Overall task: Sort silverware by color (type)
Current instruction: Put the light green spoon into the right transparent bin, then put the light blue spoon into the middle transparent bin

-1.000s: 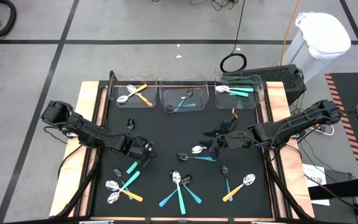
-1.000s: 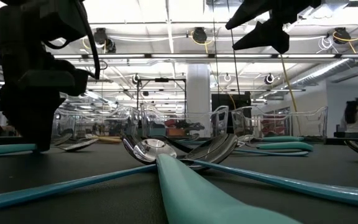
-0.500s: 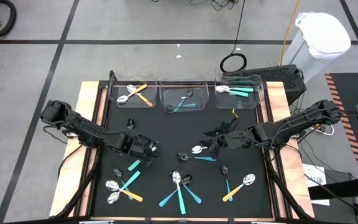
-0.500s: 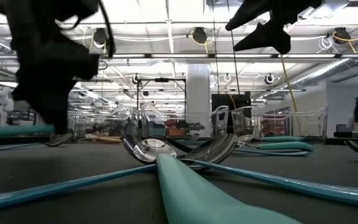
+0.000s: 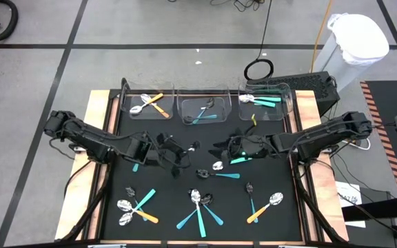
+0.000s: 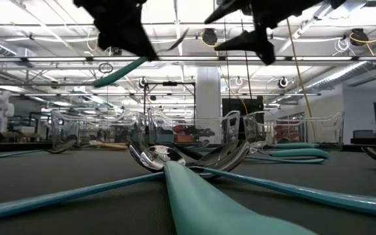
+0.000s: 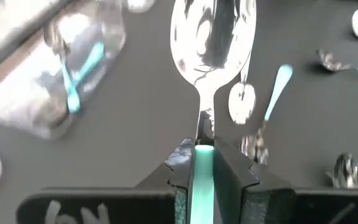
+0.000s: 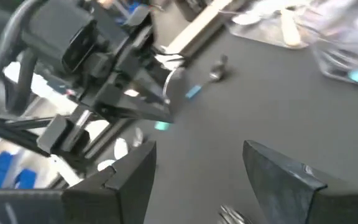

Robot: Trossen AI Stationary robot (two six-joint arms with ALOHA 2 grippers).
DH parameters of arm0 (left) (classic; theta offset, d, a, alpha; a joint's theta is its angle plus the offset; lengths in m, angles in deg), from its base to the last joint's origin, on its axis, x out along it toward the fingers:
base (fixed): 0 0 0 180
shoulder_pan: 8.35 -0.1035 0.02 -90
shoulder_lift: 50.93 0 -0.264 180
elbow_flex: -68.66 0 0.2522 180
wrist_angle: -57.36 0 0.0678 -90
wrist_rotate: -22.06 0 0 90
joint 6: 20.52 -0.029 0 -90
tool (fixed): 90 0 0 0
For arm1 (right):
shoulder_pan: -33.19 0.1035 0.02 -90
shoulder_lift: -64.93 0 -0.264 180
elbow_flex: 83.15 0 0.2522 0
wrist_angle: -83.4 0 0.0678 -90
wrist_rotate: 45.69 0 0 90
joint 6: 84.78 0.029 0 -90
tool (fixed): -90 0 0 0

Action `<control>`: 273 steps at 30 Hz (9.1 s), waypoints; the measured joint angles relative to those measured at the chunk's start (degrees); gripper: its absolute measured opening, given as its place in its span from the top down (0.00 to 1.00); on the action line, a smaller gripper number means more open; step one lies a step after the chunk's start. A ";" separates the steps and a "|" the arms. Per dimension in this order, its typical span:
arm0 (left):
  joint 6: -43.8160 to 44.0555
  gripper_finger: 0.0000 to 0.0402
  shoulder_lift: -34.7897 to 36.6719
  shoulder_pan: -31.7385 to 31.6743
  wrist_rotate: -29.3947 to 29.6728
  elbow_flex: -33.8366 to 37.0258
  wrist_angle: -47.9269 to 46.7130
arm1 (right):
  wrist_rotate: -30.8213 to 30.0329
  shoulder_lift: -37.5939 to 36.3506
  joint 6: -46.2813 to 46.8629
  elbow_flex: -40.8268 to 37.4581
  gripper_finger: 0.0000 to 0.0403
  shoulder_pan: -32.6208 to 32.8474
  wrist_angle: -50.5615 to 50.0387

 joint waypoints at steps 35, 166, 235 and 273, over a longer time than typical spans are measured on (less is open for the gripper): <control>-8.16 0.90 -0.64 -3.93 0.70 -2.32 0.98 | 5.37 11.16 -14.67 12.83 0.97 -8.71 -2.92; 44.36 0.49 -1.74 13.01 -12.43 2.74 -15.44 | 1.95 1.78 -5.33 12.28 0.46 9.74 -65.39; 41.39 0.49 -6.28 15.93 -13.52 2.72 -8.72 | 18.55 29.23 -47.27 6.19 0.76 -1.14 -8.45; 21.38 0.49 -2.21 -0.81 -21.30 -0.20 -11.62 | 18.69 27.65 -43.39 7.16 0.96 -1.18 -11.72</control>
